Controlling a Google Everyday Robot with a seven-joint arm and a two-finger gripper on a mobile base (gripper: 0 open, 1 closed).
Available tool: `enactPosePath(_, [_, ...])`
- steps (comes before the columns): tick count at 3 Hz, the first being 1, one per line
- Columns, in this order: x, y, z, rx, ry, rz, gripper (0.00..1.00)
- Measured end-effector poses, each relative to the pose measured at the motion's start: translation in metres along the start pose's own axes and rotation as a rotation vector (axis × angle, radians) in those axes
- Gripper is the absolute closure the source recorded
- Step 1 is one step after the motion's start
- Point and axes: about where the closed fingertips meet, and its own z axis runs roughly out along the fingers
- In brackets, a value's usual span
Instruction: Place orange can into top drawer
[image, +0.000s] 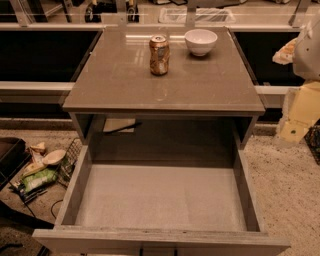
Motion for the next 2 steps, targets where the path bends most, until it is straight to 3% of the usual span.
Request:
enactPosePath(1, [0.000,0.000,0.000,0.000,0.000,0.000,0.00])
enactPosePath(2, [-0.003,-0.010,0.013,0.016,-0.088,0.070,0.00])
